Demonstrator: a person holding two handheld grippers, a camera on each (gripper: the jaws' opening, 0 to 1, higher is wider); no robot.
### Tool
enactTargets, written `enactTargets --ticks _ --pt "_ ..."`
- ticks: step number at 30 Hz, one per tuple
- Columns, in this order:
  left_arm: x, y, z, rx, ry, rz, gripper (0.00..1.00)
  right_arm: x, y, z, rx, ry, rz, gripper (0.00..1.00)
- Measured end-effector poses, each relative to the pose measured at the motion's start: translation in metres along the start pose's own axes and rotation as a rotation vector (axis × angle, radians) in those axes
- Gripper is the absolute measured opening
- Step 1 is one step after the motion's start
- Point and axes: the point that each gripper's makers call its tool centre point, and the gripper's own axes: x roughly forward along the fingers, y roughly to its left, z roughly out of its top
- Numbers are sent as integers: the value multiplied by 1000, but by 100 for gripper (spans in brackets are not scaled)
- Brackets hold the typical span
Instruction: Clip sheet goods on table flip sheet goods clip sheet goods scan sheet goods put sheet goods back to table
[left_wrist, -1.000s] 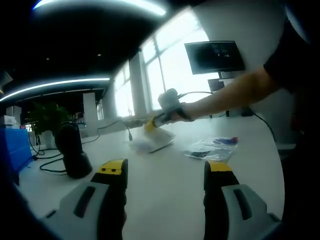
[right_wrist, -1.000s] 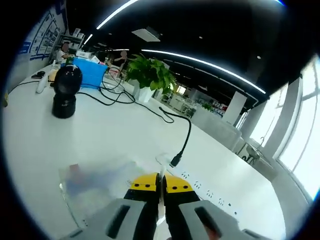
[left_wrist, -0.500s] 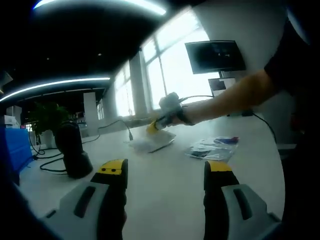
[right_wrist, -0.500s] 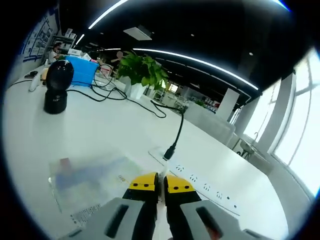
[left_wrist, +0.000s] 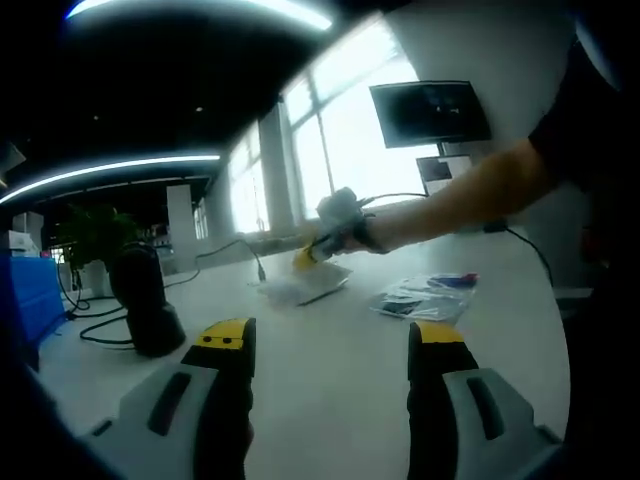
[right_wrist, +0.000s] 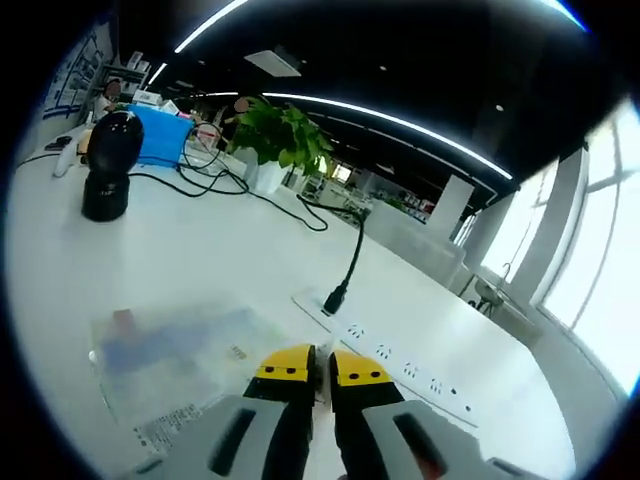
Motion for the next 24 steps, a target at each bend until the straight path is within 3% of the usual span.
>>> enactTargets --ticks 15,24 --pt "0 0 0 0 -2 0 54 -1 -8 -14 40 37 -36 11" --pt "0 0 0 1 -2 1 54 -12 -20 -14 109 19 -69 27"
